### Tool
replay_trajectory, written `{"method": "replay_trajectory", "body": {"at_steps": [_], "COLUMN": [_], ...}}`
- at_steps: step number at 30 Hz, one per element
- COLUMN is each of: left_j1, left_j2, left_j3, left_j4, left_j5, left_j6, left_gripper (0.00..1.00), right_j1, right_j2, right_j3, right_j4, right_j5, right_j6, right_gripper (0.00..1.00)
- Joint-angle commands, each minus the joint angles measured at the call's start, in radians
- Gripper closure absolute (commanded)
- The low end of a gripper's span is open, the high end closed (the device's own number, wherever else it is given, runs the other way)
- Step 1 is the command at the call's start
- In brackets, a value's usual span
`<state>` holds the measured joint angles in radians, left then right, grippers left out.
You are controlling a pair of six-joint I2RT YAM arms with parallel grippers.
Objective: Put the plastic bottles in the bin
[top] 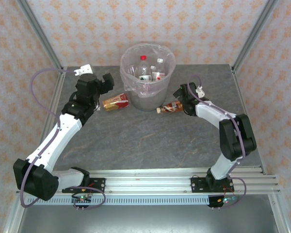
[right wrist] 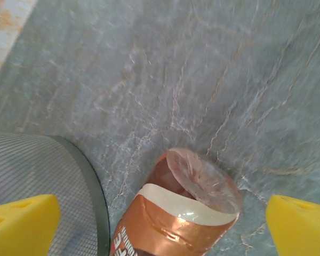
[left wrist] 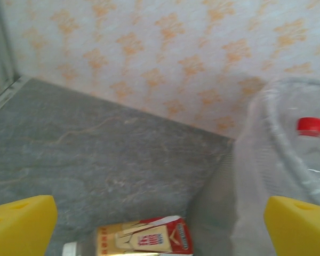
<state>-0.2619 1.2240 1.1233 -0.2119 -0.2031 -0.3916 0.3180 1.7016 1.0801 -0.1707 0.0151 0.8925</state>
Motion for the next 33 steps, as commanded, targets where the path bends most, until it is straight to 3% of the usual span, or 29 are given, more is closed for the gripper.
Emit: {"method": "replay_trajectory", "body": {"at_steps": [1, 9, 20, 27, 33], "left_j1": [0.035, 0.111, 0.150, 0.174, 0.187], "left_j2": [-0.019, -0.039, -0.027, -0.010, -0.008], "left_j3": [-0.025, -0.098, -0.124, -0.128, -0.131], "left_j4": [-0.033, -0.041, -0.034, -0.036, -0.038], "left_j5": [-0.059, -0.047, -0.026, -0.005, 0.003], "left_j6": [-0.053, -0.098, -0.098, -0.096, -0.092], "left_gripper": [0.00, 0.00, 0.00, 0.00, 0.00], "right_j1": [0.004, 0.016, 0.017, 0.001, 0.000], "right_j2": [0.047, 0.153, 0.202, 0.181, 0.135], "right_j3": [0.042, 0.113, 0.109, 0.062, 0.009], "right_j4": [0.001, -0.016, -0.029, -0.009, 0.050], "right_j5": [-0.054, -0.072, -0.091, -0.078, -0.048], "right_j6": [0.152, 0.235, 0.209, 0.204, 0.184], "right_gripper": [0.01, 0.01, 0.33, 0.35, 0.44]}}
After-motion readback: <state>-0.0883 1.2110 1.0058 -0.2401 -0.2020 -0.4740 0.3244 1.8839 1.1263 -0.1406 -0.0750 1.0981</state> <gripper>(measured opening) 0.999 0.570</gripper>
